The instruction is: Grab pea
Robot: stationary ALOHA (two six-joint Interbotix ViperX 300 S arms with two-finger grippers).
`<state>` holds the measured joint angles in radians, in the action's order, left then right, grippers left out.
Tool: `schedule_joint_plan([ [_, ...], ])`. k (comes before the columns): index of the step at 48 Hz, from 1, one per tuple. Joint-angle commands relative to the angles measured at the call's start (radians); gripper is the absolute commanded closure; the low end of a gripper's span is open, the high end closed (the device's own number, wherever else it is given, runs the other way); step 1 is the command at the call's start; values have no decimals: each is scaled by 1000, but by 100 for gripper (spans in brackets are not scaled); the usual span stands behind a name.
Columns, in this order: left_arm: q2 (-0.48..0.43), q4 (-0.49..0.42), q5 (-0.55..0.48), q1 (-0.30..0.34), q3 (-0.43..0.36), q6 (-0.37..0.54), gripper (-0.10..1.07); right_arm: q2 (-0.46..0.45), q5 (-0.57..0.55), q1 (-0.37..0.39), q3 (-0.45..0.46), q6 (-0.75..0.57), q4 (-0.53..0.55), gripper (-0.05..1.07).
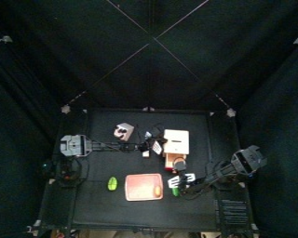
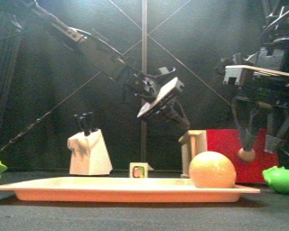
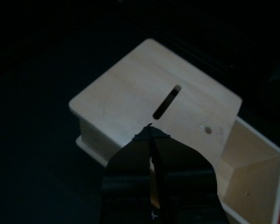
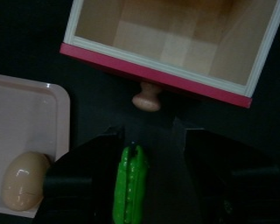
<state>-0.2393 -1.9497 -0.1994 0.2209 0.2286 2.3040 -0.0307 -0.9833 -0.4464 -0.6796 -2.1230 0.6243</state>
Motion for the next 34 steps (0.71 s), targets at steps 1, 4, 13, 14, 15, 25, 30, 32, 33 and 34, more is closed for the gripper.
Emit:
schedule_joint_plan([
  [1,89,-29,0,-2,14,2,68,-35,-3,-14,20,0,5,19],
  [4,124,-54,0,-21,46,2,68,-37,-3,-25,28,2,5,19],
  [13,227,-155,-11,-67,170,3,68,-44,-3,-61,35,3,15,19],
  [14,235,-160,-12,-74,183,5,68,-44,-3,-63,34,3,14,19],
  [15,245,-163,-14,-78,193,5,68,-46,-2,-67,32,3,11,19],
  [25,334,-179,-14,-140,316,3,68,-71,3,-97,34,3,-20,19],
  [30,383,-195,-14,-161,376,3,68,-78,3,-115,35,3,-37,19],
  [32,402,-199,-14,-169,396,3,68,-78,3,-120,35,5,-44,19],
  [33,413,-202,-14,-173,407,3,68,-78,3,-123,34,5,-48,19],
  [34,422,-206,-14,-176,417,3,68,-78,3,-126,32,5,-49,19],
])
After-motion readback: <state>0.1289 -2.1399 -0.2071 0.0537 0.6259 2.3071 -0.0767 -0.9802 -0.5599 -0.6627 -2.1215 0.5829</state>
